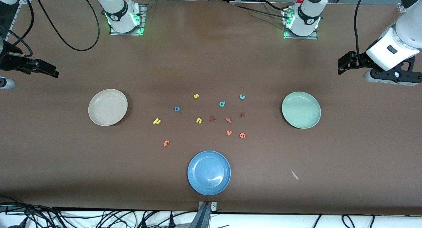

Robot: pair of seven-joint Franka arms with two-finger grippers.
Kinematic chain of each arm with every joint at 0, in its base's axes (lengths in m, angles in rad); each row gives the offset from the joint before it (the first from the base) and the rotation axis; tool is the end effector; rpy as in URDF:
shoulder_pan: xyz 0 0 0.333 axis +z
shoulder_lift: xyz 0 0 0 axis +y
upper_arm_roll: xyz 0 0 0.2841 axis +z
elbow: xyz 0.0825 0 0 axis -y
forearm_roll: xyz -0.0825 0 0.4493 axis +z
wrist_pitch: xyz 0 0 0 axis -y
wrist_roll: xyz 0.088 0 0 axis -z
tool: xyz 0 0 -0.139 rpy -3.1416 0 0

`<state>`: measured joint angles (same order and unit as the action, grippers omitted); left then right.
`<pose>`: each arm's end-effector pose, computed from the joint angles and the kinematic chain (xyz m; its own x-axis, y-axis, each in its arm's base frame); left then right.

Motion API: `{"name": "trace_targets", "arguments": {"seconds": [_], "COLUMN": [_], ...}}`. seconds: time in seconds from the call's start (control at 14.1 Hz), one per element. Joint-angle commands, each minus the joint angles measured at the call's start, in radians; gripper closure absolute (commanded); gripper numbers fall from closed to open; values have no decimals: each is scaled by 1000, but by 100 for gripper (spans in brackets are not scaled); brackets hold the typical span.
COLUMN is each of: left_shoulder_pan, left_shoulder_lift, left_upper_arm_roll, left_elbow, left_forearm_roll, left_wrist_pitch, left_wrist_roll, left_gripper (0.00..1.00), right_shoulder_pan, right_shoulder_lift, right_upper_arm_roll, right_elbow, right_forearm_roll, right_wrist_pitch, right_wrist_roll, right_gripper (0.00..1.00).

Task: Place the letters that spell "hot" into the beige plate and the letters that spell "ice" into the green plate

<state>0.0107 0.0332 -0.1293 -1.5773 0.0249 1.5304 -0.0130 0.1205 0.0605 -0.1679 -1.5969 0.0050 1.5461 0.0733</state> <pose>0.6168 -0.0690 0.5334 0.9914 -0.1043 -0.0795 -0.1063 -0.9941 -0.0216 0.6256 -0.0270 0.5075 0.9866 -0.1208 -0.1096 -0.1201 -0.9927 0.0132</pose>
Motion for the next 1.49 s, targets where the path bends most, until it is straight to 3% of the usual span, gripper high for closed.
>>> {"name": "trace_targets", "arguments": {"seconds": [0.0, 1.42], "left_shoulder_pan": [-5, -5], "left_shoulder_lift": [-1, -1], "left_upper_arm_roll": [2, -19], "left_elbow": [19, 19], "left_forearm_roll": [-8, -8], "left_wrist_pitch": [-19, -22], "left_wrist_roll": [-1, -1], "left_gripper": [0, 0], "right_shoulder_pan": [-2, -5], "right_shoulder_lift": [-5, -5], "right_upper_arm_roll": [-1, -1], "right_elbow": [-3, -5], "right_forearm_roll": [0, 0], "right_wrist_pitch": [-6, -8], "right_wrist_roll": [-13, -13], "right_gripper": [0, 0]}}
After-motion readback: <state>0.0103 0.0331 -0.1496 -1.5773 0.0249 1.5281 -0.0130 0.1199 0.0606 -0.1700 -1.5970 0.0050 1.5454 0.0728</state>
